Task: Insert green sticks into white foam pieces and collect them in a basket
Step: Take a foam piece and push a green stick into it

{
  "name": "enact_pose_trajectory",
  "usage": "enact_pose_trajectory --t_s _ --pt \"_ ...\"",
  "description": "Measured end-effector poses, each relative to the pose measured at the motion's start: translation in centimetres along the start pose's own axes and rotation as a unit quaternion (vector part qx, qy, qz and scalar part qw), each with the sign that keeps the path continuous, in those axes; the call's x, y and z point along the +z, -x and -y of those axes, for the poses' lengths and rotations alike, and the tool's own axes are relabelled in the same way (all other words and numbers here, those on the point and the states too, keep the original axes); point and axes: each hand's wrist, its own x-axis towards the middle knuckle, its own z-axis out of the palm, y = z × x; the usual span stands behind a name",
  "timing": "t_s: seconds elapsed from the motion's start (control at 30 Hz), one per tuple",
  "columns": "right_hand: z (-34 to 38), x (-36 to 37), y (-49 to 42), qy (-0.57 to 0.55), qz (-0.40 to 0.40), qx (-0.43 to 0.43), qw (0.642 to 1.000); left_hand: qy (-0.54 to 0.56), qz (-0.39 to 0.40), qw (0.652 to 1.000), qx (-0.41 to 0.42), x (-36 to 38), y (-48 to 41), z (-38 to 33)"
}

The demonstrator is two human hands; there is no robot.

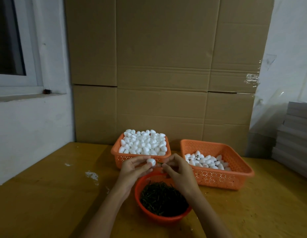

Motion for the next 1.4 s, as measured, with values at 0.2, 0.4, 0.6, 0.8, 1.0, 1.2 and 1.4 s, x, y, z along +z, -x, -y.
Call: enact_pose_trajectory --t_s 0.2,0.4,0.6,0.8,1.0,1.2,1.4 --pt "0.0 0.0 0.2 0.041 0.006 -0.015 0.999 -0.019 -0.005 1.000 0.014 0.1 0.0 0.1" --pt "-0.4 0.2 0.3 0.061 0.002 -0.025 0.998 -0.020 -0.009 1.000 0.020 0.2 0.3 0.0" --pt "-0.6 0.2 0.2 0.090 0.004 -0.043 0.995 -0.031 -0.003 0.999 0.024 0.3 0.2 -0.1" --pt "-0.8 0.4 0.4 0.168 -0.019 -0.076 0.983 -0.062 0.001 0.997 0.040 0.5 0.5 -0.3" --pt "-0.8 0.6 0.6 0.204 -0.041 -0.095 0.973 -0.081 0.009 0.995 0.054 0.8 0.6 -0.3" --pt "-0.4 0.3 1.0 0.268 -0.099 -0.123 0.950 -0.108 0.016 0.992 0.065 0.8 0.6 -0.2" --pt "-0.3 0.3 1.1 0.270 -0.090 -0.142 0.948 -0.108 0.027 0.991 0.080 1.1 0.7 -0.2"
